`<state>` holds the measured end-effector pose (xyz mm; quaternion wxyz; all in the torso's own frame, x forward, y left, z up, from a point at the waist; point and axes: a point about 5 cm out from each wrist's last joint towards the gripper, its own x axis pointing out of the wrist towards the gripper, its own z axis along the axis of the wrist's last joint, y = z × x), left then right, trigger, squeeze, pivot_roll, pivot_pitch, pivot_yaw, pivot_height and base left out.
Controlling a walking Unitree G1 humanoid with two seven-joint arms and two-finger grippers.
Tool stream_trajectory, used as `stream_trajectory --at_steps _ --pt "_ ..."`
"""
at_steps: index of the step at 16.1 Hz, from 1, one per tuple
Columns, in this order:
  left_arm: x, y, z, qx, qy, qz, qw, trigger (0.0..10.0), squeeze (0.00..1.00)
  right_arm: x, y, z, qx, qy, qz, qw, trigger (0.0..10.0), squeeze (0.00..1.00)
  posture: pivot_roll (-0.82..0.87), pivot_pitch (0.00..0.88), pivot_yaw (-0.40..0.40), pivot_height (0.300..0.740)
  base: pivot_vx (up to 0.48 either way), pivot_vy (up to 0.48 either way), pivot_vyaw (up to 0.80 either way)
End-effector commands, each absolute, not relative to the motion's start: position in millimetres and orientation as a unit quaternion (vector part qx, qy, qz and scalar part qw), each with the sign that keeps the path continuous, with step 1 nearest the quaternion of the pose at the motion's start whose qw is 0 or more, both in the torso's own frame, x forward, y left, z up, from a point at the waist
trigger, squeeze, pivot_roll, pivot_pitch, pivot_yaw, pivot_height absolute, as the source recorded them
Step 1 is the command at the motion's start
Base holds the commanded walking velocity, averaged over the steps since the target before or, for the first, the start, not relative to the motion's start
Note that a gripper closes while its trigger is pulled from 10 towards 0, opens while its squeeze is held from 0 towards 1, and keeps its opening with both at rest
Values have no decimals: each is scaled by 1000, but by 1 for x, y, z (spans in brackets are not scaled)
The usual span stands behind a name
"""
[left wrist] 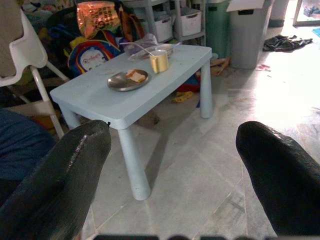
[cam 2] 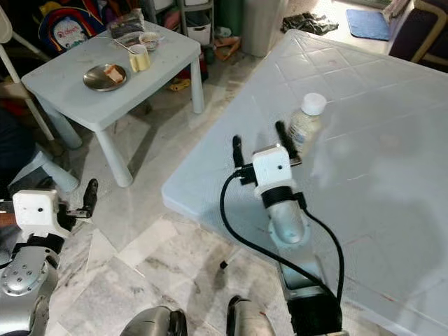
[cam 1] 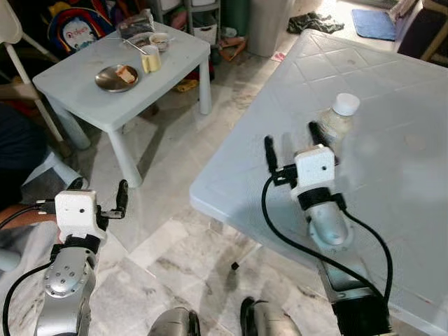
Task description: Restocking fridge
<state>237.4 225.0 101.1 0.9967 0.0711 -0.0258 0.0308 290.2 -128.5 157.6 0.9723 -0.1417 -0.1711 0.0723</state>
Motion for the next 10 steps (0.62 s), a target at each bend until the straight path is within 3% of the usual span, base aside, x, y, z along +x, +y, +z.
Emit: stream_trajectory --at_steps 1,5,10 --pt "237 225 103 68 -28 32 997 10000 0 291 -133 172 -150 -200 51 967 10000 0 -12 180 13 740 0 0 0" --pt "240 222 105 64 -31 28 997 10000 0 295 -134 189 -153 -231 45 960 10000 0 -21 169 22 740 0 0 0" --pt "244 221 105 56 -38 34 997 10000 0 293 -123 212 -190 -287 69 936 10000 0 -27 156 7 740 0 0 -800"
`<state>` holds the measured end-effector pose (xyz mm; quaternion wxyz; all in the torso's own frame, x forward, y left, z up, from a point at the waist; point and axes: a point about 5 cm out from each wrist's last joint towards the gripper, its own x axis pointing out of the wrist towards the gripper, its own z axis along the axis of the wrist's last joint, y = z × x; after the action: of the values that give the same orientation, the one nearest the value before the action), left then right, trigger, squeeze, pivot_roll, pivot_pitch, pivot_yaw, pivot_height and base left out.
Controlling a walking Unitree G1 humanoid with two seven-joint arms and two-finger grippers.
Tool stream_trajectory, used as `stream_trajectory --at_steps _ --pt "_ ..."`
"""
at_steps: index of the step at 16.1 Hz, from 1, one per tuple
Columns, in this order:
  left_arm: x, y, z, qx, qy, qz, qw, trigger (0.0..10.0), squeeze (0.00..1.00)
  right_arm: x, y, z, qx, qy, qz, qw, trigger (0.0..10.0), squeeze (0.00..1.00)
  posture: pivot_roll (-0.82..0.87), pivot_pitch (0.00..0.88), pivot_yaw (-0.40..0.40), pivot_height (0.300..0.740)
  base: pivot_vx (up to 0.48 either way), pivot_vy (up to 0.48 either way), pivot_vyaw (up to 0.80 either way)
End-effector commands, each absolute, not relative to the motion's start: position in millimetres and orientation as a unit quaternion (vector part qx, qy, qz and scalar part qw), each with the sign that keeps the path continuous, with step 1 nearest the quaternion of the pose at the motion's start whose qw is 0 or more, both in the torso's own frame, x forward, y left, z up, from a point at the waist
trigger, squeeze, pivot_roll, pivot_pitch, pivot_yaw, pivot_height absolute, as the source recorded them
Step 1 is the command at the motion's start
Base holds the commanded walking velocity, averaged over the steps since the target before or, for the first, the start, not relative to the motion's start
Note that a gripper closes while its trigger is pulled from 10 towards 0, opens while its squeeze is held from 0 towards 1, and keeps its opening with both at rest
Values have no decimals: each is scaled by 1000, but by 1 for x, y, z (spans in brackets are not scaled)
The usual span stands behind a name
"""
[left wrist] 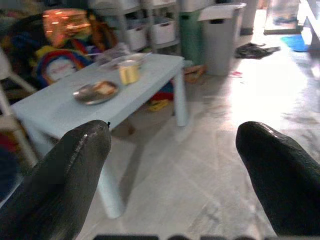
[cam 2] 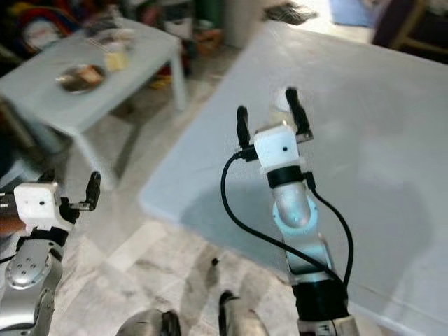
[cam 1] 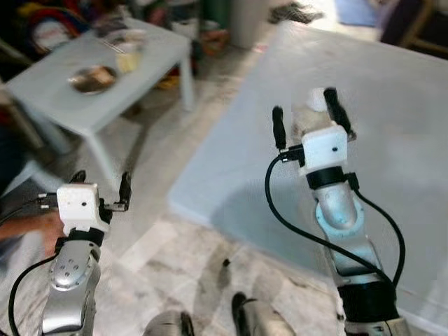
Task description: Restocking fridge
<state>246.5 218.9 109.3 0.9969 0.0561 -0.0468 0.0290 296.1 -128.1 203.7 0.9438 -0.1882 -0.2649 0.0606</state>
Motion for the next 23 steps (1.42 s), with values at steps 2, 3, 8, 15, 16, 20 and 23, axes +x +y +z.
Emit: stream_trajectory --at_steps 2,3,8,15,16,20,23 --pt "245 219 104 54 -37 34 997 10000 0 296 -129 218 -178 -286 53 940 10000 0 -30 155 5 740 0 0 -800" --pt "245 219 104 53 -37 33 997 10000 0 297 -132 218 -164 -279 45 945 10000 0 -30 155 5 740 0 0 -800" --pt "246 218 103 55 -36 30 997 10000 0 309 -154 216 -126 -246 5 961 10000 0 -35 157 15 740 0 0 0" --pt "247 217 102 55 -33 26 998 10000 0 324 -170 207 -91 -196 -14 976 10000 0 -27 161 21 740 0 0 0" --pt "247 217 101 56 -32 25 998 10000 0 327 -168 205 -91 -188 -2 978 10000 0 -27 162 22 740 0 0 0" --pt "247 217 100 55 -29 25 998 10000 0 336 -165 200 -93 -169 27 981 10000 0 -18 163 19 740 0 0 0" --pt "246 217 100 57 -25 25 998 10000 0 346 -166 199 -94 -155 34 983 10000 0 -10 166 22 740 0 0 0"
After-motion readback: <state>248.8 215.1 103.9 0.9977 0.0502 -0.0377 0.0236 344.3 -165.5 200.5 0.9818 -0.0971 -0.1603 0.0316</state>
